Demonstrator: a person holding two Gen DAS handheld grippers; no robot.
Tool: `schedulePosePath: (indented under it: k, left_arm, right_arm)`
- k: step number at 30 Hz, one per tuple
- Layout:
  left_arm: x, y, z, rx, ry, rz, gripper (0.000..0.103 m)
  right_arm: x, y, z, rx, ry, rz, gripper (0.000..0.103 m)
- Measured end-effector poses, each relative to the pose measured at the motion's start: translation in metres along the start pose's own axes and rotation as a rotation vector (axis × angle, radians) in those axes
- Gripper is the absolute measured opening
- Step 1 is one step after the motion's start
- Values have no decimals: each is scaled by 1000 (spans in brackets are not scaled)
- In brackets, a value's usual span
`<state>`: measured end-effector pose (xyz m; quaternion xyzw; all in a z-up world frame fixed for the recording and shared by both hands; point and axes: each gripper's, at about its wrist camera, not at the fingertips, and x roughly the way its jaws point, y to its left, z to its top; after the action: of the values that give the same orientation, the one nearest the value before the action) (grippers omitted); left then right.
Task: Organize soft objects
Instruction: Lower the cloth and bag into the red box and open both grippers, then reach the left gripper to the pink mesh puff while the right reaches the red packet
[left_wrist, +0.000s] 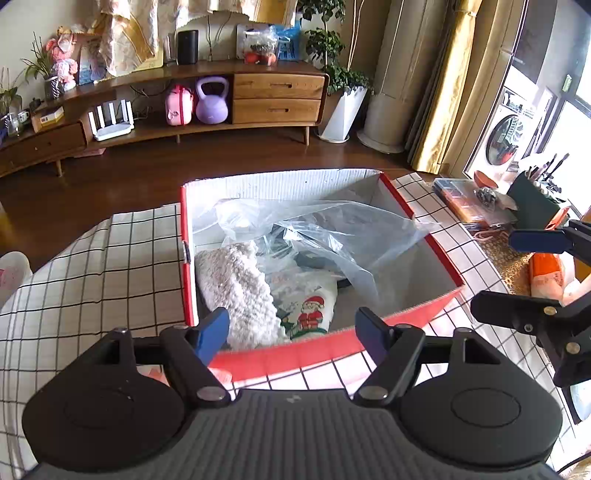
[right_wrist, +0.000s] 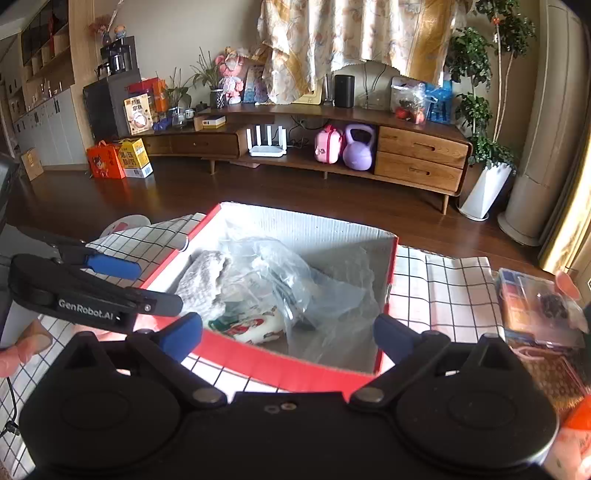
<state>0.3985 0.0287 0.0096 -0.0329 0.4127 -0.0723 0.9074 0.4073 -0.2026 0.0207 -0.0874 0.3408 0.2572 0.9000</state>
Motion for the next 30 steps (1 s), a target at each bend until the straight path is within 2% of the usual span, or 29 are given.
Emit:
schedulePosePath:
  k: [3, 14, 23, 26, 30]
  left_arm:
    - [-18, -2, -7, -1, -26, -6, 82]
    - [-81, -14, -42, 19, -113, -6, 84]
    - [-115, -14, -82, 52, -139, -30, 85]
    - [-122, -9, -97, 44, -138, -42, 103]
    - [-129, 1, -121, 32, -147, -67, 103]
  right_arm:
    - [-18, 7, -7, 3, -18, -6, 100]
    - [-75, 32, -41, 36, -48, -19, 101]
    - [-104, 48, -78, 67, -59, -2, 102]
    - [-113, 53, -95, 75, -63, -6, 102]
    - [-120, 59, -120, 73, -59, -31, 102]
